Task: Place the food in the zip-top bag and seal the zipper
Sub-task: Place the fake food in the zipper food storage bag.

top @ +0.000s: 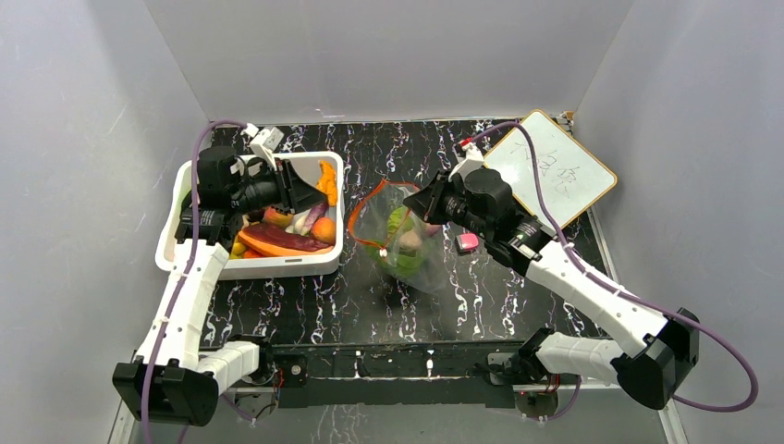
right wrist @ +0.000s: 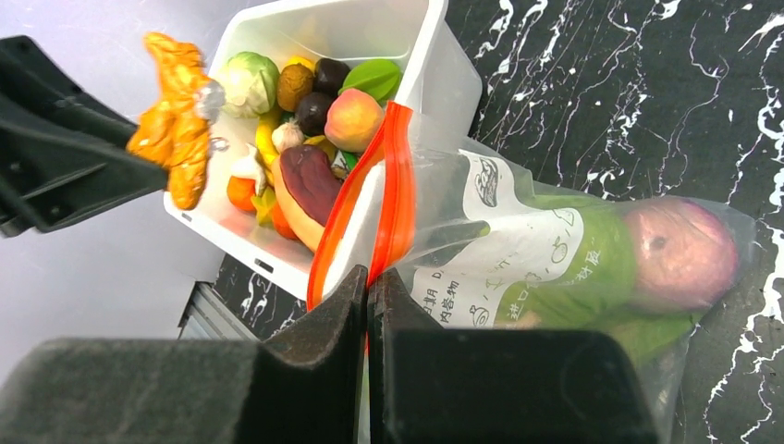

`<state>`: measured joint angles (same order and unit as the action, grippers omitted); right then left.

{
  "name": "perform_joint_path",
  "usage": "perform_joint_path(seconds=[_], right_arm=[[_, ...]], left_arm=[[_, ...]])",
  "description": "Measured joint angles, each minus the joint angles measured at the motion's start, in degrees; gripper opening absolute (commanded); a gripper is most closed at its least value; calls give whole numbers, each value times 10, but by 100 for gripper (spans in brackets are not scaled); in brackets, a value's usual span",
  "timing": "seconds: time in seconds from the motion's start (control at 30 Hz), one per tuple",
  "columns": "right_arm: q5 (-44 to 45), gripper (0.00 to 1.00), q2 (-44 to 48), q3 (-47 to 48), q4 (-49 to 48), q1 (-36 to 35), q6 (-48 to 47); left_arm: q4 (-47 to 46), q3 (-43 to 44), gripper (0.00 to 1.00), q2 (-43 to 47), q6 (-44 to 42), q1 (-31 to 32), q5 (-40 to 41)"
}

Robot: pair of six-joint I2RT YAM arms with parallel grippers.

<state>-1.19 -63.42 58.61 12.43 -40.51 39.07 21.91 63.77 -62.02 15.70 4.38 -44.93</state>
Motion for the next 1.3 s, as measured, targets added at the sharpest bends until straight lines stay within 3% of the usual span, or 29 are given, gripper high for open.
perform_joint_path(seconds=[0.27, 0.67, 0.8, 1.0, 1.3], right_arm=[[-5, 0, -21, 0, -16, 0, 2], [-14, 0, -26, 1, -31, 0, 4], [-14, 0, -25, 1, -32, 0, 4], [-14, 0, -20, 1, -32, 0, 4], [-13, 0, 10, -3, -31, 0, 2]], left_arm=[[-52, -6, 25, 5, 12, 52, -82], [-90, -35, 29, -50, 35, 134, -75], [-89, -37, 40, -67, 38, 147, -51], [-67, -36, 67, -62, 30, 150, 9], [9, -17, 96, -49, 8, 151, 180]])
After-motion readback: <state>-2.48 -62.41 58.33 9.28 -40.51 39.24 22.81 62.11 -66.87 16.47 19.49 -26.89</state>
